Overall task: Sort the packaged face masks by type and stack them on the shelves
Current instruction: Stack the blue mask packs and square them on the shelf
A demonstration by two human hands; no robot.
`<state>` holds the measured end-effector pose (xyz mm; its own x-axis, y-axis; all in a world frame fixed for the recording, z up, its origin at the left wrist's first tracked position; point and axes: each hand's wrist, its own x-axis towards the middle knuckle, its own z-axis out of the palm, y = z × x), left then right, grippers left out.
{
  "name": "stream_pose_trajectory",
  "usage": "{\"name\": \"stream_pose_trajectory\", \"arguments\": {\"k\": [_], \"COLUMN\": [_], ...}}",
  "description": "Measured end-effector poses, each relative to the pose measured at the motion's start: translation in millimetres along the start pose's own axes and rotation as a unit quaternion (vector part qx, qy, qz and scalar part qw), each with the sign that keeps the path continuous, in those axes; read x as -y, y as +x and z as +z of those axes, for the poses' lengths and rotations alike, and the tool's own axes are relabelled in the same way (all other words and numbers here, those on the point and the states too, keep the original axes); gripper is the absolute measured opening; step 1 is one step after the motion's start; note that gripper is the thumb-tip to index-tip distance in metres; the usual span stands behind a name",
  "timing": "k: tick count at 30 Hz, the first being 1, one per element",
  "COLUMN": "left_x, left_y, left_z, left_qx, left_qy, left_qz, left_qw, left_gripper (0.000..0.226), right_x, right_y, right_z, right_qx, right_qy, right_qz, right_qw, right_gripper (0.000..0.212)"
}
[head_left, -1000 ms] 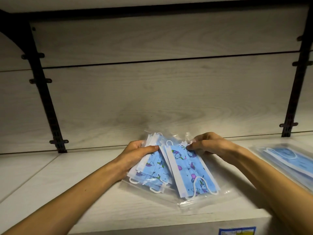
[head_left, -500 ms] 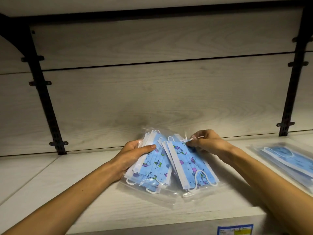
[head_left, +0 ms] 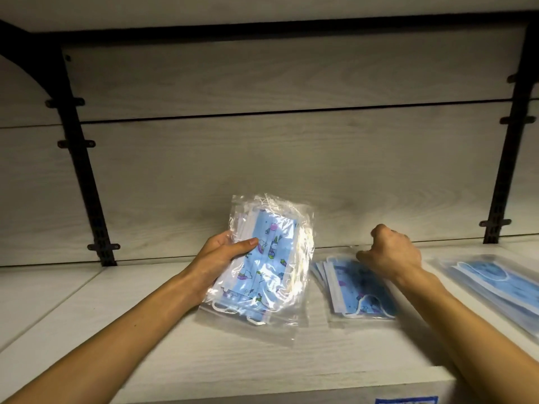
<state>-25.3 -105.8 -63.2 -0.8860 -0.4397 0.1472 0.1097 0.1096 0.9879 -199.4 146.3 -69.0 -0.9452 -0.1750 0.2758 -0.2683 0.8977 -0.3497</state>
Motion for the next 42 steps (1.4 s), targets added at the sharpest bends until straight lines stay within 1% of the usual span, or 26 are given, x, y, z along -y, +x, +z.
{"name": "stream_pose_trajectory", "arguments": {"k": [2, 3, 4, 5, 6, 7, 8, 9, 10, 11, 12, 15, 17, 20, 24, 26, 29, 31, 33, 35, 38, 40, 42], "left_x": [-1.8, -2.0, -1.6, -1.5, -1.8, -2.1, -0.8, 0.6, 1.1, 1.1, 1.7, 4.0, 4.3, 4.7, 4.1, 4.8, 7.0, 8.8, 10.1, 10.7, 10.9, 10.2, 9.6], "left_y": [0.5, 0.7, 1.4, 1.6, 1.5, 1.0, 1.7, 2.3, 2.2, 1.7, 1.6, 0.5, -1.2, -1.4, 0.1, 1.6, 1.3, -0.4, -2.0, -3.1, -2.3, -0.6, 1.8], "left_z": [-2.5, -3.8, -4.5, -4.3, -3.2, -1.7, -1.1, -0.1, 0.7, 1.1, 1.6, 2.9, 5.3, 6.6, 4.1, 2.7, 3.2, 4.6, 4.8, 5.3, 5.4, 4.6, 3.4], "left_qx": [-0.005, -0.002, 0.005, 0.009, 0.009, 0.007, 0.007, 0.009, 0.011, 0.013, 0.017, 0.027, 0.045, 0.062, 0.05, 0.033, 0.017, 0.018, 0.025, 0.036, 0.039, 0.031, 0.014], "left_qy": [0.018, 0.013, 0.006, 0.0, -0.002, -0.003, -0.004, -0.008, -0.01, -0.01, -0.009, -0.033, -0.062, -0.073, -0.086, -0.082, -0.046, -0.039, -0.042, -0.048, -0.063, -0.068, -0.075], "left_qz": [0.013, 0.015, 0.016, 0.016, 0.018, 0.022, 0.026, 0.029, 0.029, 0.029, 0.031, 0.024, 0.012, 0.006, -0.02, -0.019, -0.008, 0.0, 0.012, 0.026, 0.032, 0.025, 0.012], "left_qw": [1.0, 1.0, 1.0, 1.0, 1.0, 1.0, 1.0, 1.0, 0.999, 0.999, 0.999, 0.999, 0.997, 0.995, 0.995, 0.996, 0.999, 0.999, 0.999, 0.998, 0.997, 0.997, 0.997], "left_gripper": [0.022, 0.022, 0.023, 0.027, 0.03, 0.029, 0.028, 0.026, 0.026, 0.026, 0.027, 0.033, 0.041, 0.047, 0.046, 0.041, 0.033, 0.032, 0.034, 0.039, 0.044, 0.041, 0.034], "right_x": [0.9, 1.9, 4.3, 8.3, 14.6, 21.0, 26.7, 30.4, 33.1, 34.7, 36.1, 36.3, 35.7, 35.3, 33.1, 31.3, 31.2, 32.2, 30.9, 29.3, 28.3, 28.8, 27.8], "right_y": [-0.6, 0.1, -0.3, -2.1, -6.1, -11.8, -16.5, -19.8, -23.1, -26.0, -27.6, -25.1, -24.2, -25.6, -25.2, -23.3, -19.9, -20.5, -22.4, -23.8, -22.4, -22.9, -21.6], "right_z": [-0.9, -1.3, -2.4, -5.6, -8.9, -11.0, -11.4, -10.1, -8.4, -6.5, -5.1, -3.5, -4.5, -5.1, -4.6, -4.5, -4.6, -4.7, -4.1, -3.5, -2.7, -3.5, -2.5], "right_qx": [-0.032, -0.057, -0.077, -0.073, -0.032, 0.04, 0.109, 0.151, 0.167, 0.168, 0.16, 0.124, 0.116, 0.13, 0.142, 0.152, 0.187, 0.224, 0.252, 0.248, 0.223, 0.22, 0.213], "right_qy": [-0.024, -0.002, 0.066, 0.182, 0.313, 0.421, 0.486, 0.502, 0.494, 0.484, 0.479, 0.502, 0.524, 0.53, 0.539, 0.548, 0.556, 0.553, 0.54, 0.526, 0.52, 0.52, 0.527], "right_qz": [-0.028, -0.064, -0.109, -0.147, -0.163, -0.167, -0.166, -0.173, -0.188, -0.202, -0.213, -0.226, -0.224, -0.213, -0.195, -0.173, -0.133, -0.115, -0.116, -0.122, -0.112, -0.114, -0.114], "right_qw": [0.999, 0.996, 0.989, 0.97, 0.935, 0.891, 0.851, 0.834, 0.833, 0.835, 0.836, 0.826, 0.813, 0.81, 0.807, 0.804, 0.799, 0.794, 0.795, 0.805, 0.817, 0.817, 0.815], "right_gripper": [0.047, 0.05, 0.051, 0.047, 0.04, 0.035, 0.036, 0.042, 0.047, 0.049, 0.045, 0.017, 0.008, 0.011, 0.022, 0.025, 0.028, 0.023, 0.01, 0.014, 0.018, 0.019, 0.014]}}
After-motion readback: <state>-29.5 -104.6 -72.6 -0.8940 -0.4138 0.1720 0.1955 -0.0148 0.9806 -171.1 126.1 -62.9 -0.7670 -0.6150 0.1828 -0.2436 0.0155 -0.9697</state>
